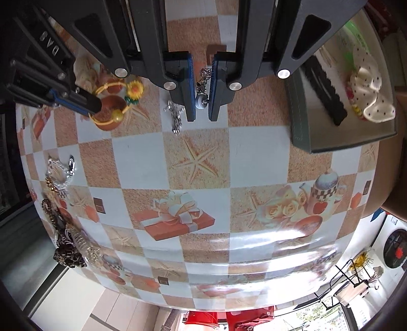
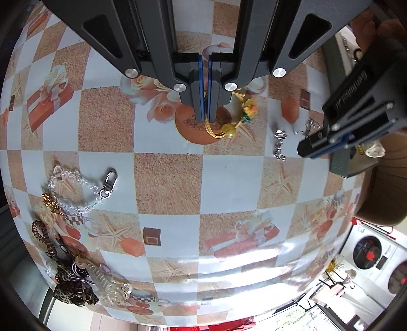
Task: Organize jewelry
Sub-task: 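Grasp the silver pearl charm with the left tool while the right tool grasps the yellow flower hair tie, then carry the silver charm and yellow hair tie over to the tray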
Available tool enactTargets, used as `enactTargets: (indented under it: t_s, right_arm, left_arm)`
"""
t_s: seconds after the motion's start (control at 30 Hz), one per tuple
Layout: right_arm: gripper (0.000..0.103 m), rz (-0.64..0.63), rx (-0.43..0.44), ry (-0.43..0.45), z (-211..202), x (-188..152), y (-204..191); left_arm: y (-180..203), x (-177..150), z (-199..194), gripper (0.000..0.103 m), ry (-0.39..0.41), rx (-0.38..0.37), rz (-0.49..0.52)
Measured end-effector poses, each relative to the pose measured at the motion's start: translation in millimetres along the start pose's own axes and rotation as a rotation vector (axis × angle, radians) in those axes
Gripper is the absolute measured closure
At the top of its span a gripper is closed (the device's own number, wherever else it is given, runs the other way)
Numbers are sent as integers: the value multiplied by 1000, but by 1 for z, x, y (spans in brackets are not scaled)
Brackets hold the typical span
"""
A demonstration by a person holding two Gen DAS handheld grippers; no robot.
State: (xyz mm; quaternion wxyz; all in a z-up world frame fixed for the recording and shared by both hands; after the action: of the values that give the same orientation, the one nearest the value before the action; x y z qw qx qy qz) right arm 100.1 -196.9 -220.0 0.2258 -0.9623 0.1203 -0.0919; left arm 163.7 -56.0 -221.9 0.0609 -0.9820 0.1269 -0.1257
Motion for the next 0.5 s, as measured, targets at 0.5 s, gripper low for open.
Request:
enactTargets:
  t_s: [0.5]
  right_arm:
    - [101,8,56,21,-33,-3,-15]
  left_arm:
    - [-18,-23,-35,90,12,-72,-76]
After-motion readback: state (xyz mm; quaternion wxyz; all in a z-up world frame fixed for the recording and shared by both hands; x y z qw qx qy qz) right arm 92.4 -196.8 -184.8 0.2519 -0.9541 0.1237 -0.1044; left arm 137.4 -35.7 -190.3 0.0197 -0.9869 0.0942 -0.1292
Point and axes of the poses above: each gripper's, at about its wrist camera, not at the fingertips, and z roughly the way its jaws point, y to its right, x to its top, the point moved 5 cm from there along z, roughly the way its jaws point, and after that the axes turned 15 degrees about x, right-handed, at the moved point
